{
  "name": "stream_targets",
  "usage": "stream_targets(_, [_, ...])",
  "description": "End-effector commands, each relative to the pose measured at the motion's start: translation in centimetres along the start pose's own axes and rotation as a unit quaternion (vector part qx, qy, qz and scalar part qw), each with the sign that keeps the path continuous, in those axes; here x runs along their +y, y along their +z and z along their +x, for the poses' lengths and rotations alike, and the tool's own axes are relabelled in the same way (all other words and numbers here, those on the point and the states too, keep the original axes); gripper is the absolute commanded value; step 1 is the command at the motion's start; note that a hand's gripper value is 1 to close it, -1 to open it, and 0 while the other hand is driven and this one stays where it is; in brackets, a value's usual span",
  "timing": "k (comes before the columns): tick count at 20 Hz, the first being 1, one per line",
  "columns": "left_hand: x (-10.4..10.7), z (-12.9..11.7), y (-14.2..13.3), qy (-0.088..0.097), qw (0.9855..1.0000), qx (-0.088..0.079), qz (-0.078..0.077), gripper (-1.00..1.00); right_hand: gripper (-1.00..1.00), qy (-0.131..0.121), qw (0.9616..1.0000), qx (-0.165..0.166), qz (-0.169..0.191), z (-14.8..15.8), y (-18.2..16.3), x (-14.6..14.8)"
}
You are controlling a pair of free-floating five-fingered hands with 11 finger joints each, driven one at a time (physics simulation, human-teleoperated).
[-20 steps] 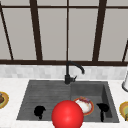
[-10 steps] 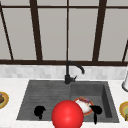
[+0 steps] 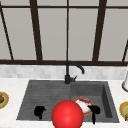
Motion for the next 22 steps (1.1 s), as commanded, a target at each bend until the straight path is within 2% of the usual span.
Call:
stream_targets(1, [0.0, 0.0, 0.0, 0.000, 1.0000, 0.000, 0.000, 0.00, -1.00, 0.020, 0.9989, 0.019, -0.038, 0.7, -1.7, -2.0])
stream_targets(9, [0.0, 0.0, 0.0, 0.000, 1.0000, 0.000, 0.000, 0.00, -1.00, 0.019, 0.9947, 0.009, -0.100, 1.4, -6.2, -3.6])
stream_targets(16, [0.0, 0.0, 0.0, 0.000, 1.0000, 0.000, 0.000, 0.00, -1.00, 0.019, 0.9851, 0.001, -0.171, 2.6, -10.3, -5.4])
stream_targets(22, [0.0, 0.0, 0.0, 0.000, 1.0000, 0.000, 0.000, 0.00, -1.00, 0.024, 0.9770, 0.002, -0.212, 3.9, -14.0, -7.3])
